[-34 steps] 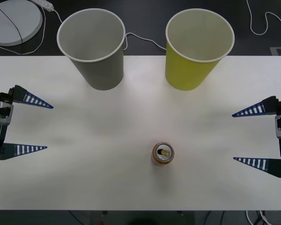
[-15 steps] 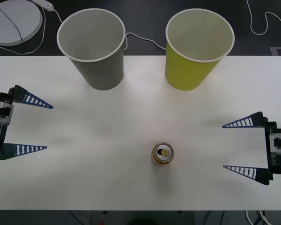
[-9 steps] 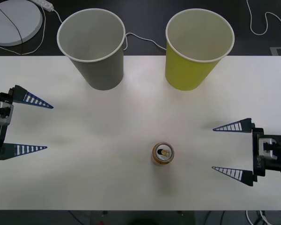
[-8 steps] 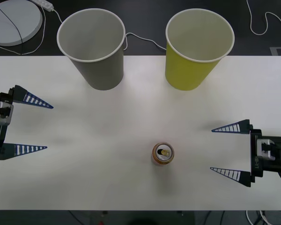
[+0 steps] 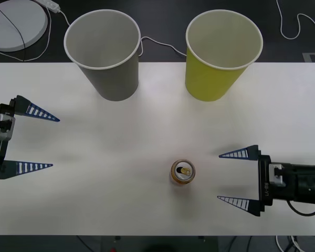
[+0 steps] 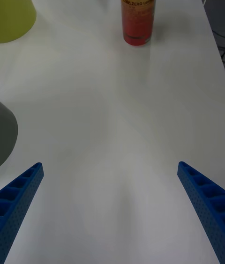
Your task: Put the can into the green bin and the plastic bottle into the gray bin
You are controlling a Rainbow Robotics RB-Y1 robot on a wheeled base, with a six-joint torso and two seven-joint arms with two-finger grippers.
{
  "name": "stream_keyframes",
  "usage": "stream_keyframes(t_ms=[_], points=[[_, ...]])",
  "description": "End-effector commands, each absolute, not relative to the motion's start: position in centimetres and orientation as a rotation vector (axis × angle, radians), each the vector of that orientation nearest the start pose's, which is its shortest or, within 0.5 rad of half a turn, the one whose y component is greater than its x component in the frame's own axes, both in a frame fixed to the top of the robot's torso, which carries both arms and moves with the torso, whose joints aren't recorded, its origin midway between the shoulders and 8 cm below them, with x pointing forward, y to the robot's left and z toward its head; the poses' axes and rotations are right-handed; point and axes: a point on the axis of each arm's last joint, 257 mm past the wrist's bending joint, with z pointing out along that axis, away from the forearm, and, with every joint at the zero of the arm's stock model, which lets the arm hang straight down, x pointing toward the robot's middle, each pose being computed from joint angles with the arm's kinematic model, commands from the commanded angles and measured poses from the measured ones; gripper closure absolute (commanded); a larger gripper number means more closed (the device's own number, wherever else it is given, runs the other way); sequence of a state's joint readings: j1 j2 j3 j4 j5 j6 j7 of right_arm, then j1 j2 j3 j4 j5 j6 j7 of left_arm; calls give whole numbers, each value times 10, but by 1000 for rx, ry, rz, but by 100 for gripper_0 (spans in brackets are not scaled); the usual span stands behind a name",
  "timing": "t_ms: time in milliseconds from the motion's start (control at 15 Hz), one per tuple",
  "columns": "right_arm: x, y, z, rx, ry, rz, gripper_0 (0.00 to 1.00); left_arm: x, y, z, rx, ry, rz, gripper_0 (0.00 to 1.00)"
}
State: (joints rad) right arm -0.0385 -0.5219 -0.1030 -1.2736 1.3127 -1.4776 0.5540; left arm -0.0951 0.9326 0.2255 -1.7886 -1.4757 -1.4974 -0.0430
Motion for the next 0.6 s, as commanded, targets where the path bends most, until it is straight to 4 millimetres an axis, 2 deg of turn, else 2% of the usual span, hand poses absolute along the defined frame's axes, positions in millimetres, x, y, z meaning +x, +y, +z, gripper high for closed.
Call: stream_keyframes(t_ms=[67,333,600], points=[[349,-183,-310,-1399,1219,639,0,376,279,-166,1832,1433,-228,0],[357,-165,-320,-1379,1193,647,0,376,279,-166,1832,1433,-228,0],[364,-137,-329,-1357,1195,642,0,376,279,-166,1832,1433,-228,0]])
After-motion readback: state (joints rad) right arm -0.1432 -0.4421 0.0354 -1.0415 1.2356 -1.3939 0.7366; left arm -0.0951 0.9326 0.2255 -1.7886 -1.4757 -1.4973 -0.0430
